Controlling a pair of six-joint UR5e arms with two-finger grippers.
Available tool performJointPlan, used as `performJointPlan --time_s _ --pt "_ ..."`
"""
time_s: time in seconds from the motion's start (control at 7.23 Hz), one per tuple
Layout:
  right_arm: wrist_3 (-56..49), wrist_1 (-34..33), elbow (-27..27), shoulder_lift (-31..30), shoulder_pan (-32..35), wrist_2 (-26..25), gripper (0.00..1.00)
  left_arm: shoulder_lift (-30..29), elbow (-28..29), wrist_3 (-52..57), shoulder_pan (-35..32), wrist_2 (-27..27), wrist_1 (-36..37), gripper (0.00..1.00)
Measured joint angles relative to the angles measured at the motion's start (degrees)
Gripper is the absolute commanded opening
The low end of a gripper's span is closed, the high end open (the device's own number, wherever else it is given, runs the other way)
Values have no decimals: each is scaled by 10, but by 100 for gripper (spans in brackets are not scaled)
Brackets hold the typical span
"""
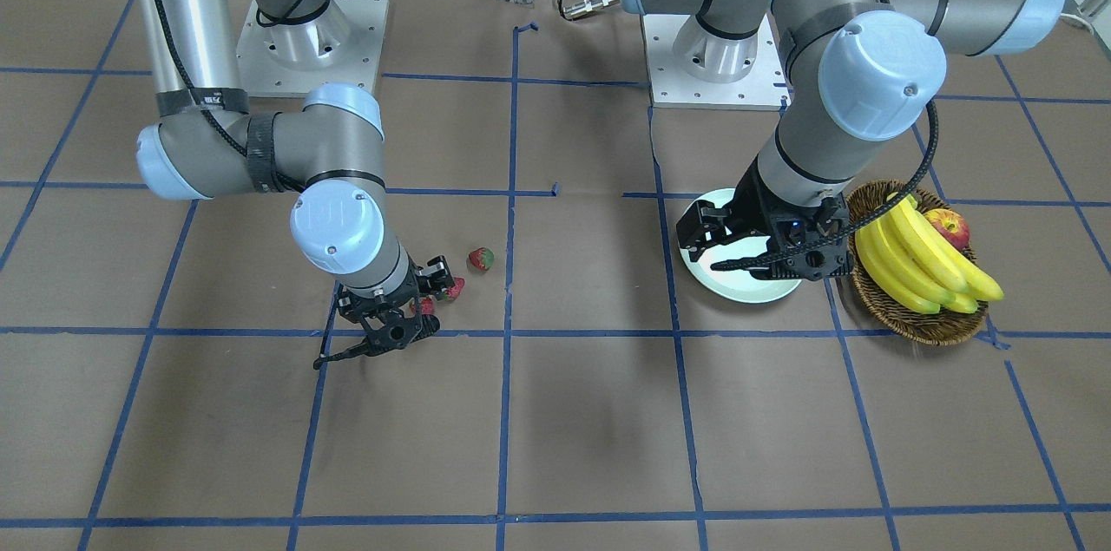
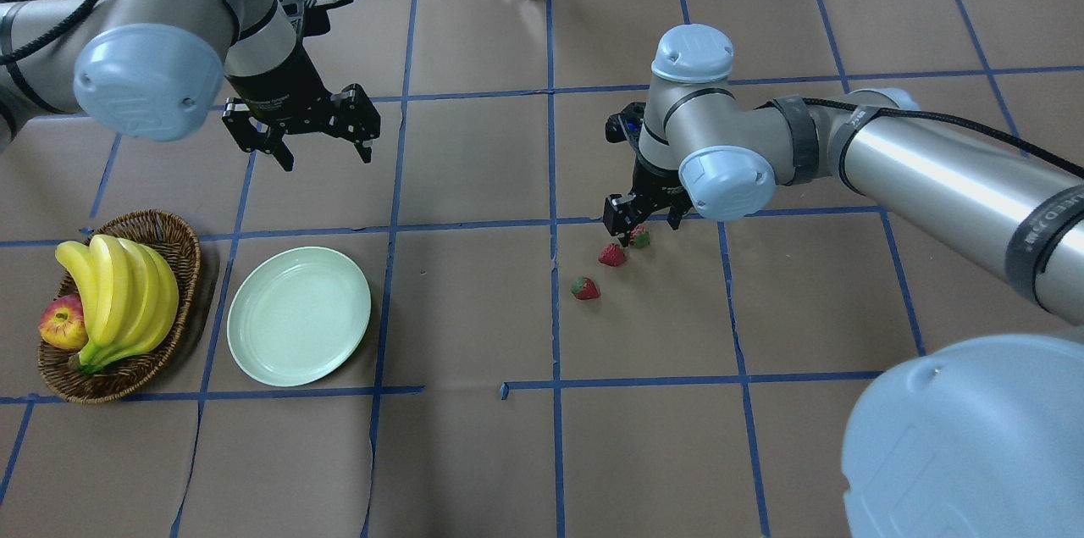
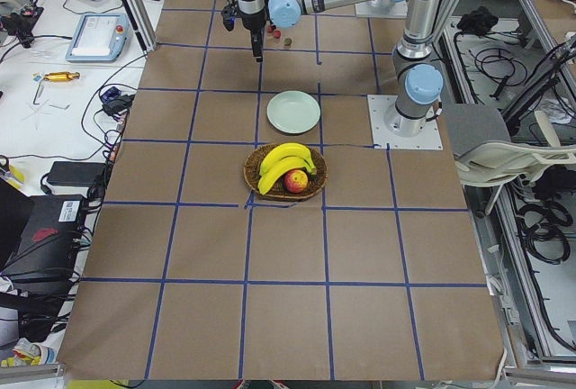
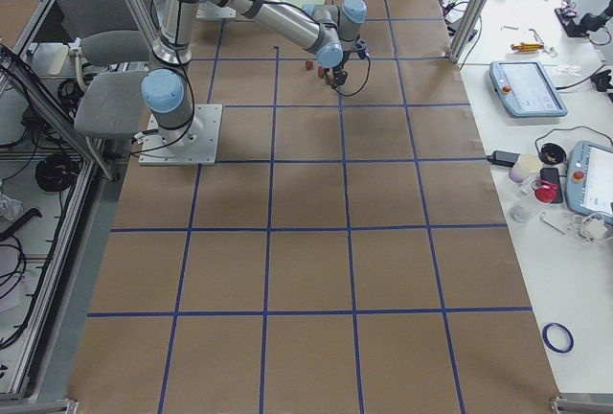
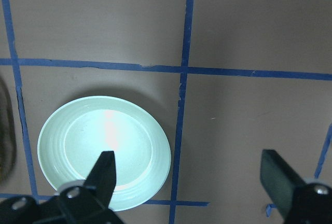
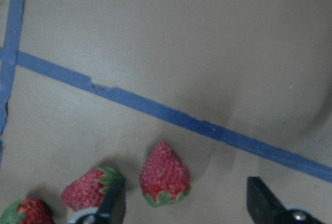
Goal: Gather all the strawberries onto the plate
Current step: 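Lower the right gripper and close it on one strawberry, then carry the strawberry toward the plate and open the right gripper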
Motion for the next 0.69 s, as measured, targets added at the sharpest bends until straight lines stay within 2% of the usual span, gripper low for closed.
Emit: performJointPlan --time_s 0.14,0.28,0.42,0.69 --pt "0 0 0 1 0 2 61 0 -3 0 0 0 4 100" --pt "1 0 0 1 0 3 23 0 -4 0 0 1 10 100" --pt "1 0 0 1 0 3 0 0 -4 1 0 1 18 100" --pt "0 -1 0 2 0 4 0 1 -5 1 0 1 24 100"
